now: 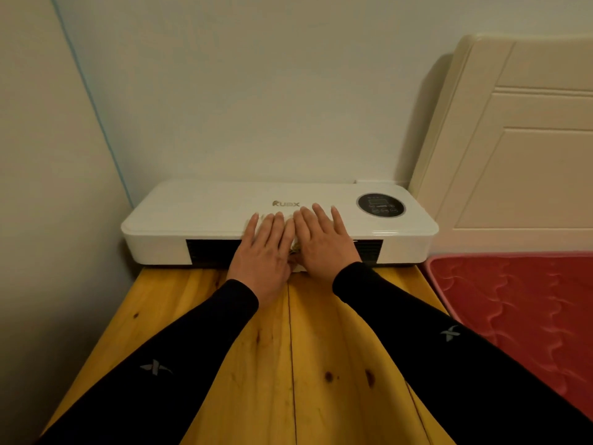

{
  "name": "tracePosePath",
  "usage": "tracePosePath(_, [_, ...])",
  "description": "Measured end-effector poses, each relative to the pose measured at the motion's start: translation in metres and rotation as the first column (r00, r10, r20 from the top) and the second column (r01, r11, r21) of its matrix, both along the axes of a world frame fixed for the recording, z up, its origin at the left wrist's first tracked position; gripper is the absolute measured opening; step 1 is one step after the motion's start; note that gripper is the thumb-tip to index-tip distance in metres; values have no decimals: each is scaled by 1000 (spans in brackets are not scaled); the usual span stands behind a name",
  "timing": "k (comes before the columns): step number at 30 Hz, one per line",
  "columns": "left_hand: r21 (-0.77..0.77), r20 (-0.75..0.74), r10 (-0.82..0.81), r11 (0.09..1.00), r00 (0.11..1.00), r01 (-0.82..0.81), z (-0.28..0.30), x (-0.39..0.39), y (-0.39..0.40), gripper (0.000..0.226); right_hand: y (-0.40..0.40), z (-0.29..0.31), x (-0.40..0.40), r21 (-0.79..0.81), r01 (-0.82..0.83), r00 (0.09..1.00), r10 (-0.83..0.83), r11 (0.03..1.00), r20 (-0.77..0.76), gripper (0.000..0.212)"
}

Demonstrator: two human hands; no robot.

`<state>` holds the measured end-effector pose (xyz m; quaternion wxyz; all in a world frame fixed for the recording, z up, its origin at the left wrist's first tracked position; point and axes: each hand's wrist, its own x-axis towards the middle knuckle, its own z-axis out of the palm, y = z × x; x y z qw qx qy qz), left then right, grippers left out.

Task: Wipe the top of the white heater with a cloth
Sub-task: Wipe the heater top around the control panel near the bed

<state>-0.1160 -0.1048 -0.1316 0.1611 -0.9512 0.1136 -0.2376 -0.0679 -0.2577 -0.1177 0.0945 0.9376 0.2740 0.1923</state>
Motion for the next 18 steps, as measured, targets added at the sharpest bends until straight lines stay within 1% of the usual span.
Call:
tracePosePath(4, [-14, -13, 24, 1000, 1000, -24, 0, -4, 9, 73, 12, -1, -2, 17, -15, 1000, 15, 1000, 21, 70])
tracePosePath(9, [-27, -12, 44, 999, 999, -44, -1, -4, 4, 73, 9, -2, -3, 49, -21, 1000, 20, 999, 19, 67])
tracePosePath(18, [-35, -12, 63, 997, 998, -64, -3, -4, -2, 74, 0, -4, 0, 49, -55, 998, 53, 997, 45, 74])
